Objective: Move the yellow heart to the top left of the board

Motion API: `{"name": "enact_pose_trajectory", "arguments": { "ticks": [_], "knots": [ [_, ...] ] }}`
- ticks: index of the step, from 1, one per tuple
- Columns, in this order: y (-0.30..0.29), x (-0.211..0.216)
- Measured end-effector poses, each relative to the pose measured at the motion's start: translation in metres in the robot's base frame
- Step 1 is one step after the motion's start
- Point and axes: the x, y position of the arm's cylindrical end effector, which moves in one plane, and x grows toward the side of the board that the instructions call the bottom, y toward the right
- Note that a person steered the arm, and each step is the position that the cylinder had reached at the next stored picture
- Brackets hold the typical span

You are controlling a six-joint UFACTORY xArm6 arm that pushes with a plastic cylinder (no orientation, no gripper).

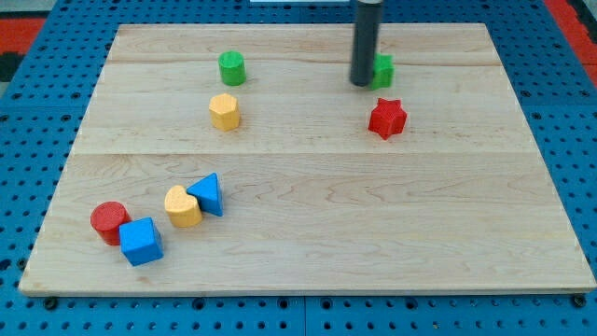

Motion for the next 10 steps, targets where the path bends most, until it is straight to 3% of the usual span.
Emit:
{"name": "enact_pose_trajectory", "arguments": {
  "ticks": [2,3,4,5,6,7,8,9,10],
  "knots": [
    [-0.038,0.090],
    [-0.055,0.155],
    [-0.120,0.234],
    [-0.243,0.226],
    [-0.284,0.166],
    [-0.309,0.156],
    [-0.271,0.194],
    [-0.294,0.245],
    [-0.325,0.223]
  ]
}}
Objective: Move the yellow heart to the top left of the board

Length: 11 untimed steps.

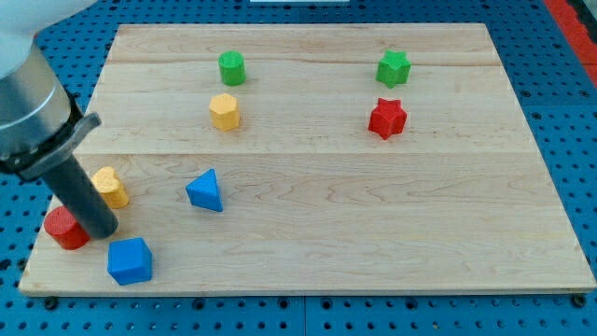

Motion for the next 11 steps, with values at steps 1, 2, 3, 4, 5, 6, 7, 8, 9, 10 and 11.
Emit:
{"name": "enact_pose_trajectory", "arguments": {
  "ticks": [1,2,3,4,5,6,7,8,9,10,11],
  "knots": [
    [-0.016,-0.047],
    [-0.014,-0.097],
    [0.010,-0.134],
    [0.025,-0.155],
    [0.079,-0.137],
    [0.058,-0.162],
    [0.009,-0.175],
    [-0.014,-0.213],
    [-0.009,-0.224],
    [0.031,-0.174],
    [-0.002,-0.098]
  ]
}}
